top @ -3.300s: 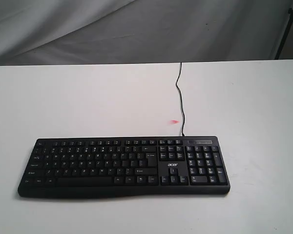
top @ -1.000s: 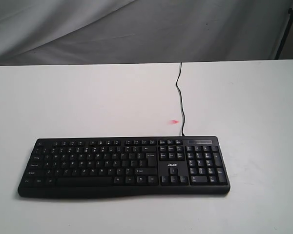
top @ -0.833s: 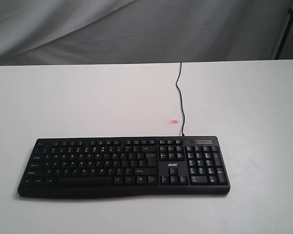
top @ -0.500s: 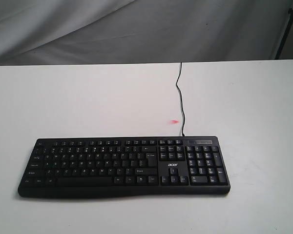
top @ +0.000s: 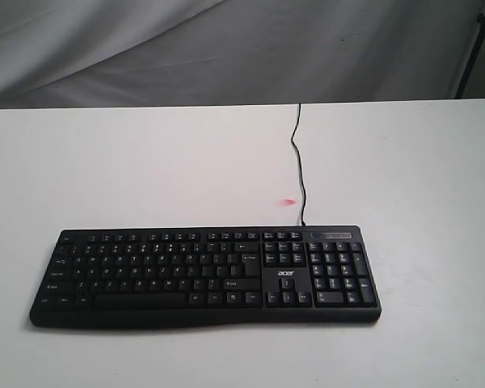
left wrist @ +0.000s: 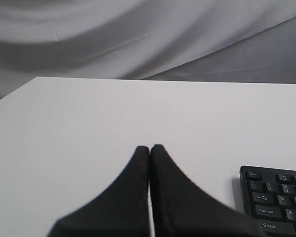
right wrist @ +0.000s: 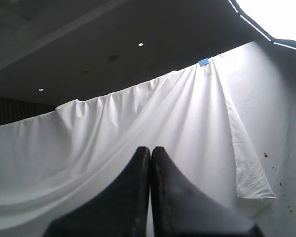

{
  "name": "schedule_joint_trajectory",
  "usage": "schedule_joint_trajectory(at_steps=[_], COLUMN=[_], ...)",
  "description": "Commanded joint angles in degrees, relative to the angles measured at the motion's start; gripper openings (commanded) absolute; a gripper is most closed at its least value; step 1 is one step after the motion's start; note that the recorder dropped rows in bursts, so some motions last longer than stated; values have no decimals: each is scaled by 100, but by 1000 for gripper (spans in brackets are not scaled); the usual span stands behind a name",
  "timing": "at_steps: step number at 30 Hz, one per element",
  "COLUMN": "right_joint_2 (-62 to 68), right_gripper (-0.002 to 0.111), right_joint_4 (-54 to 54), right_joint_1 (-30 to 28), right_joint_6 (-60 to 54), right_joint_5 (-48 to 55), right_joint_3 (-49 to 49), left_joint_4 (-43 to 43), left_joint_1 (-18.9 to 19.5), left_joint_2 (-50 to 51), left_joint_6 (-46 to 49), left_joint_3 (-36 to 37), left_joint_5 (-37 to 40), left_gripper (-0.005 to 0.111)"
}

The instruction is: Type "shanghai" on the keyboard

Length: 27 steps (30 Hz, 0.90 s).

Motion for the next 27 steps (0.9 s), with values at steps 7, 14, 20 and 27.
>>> schedule_joint_trajectory(at_steps=[7, 14, 20, 27], right_joint_2=[1937, 2838, 3818, 4991], right_gripper=[0, 0, 0, 0], right_joint_4=[-685, -1116, -1399, -744], right_joint_1=[-49, -49, -49, -49], right_joint_6=[77, 19, -686, -2310], right_joint_5=[810, 1932, 3225, 4591], right_joint_3=[-2167, -3707, -5309, -7307], left_joint_4=[-4, -4, -4, -4], left_joint_1=[-120, -120, -120, -120], left_joint_2=[-29, -29, -29, -29], left_joint_6=[-9, -9, -9, -9], left_joint_3=[29, 29, 29, 29], left_joint_5=[-49, -49, -49, -49], left_gripper=[1, 1, 1, 1])
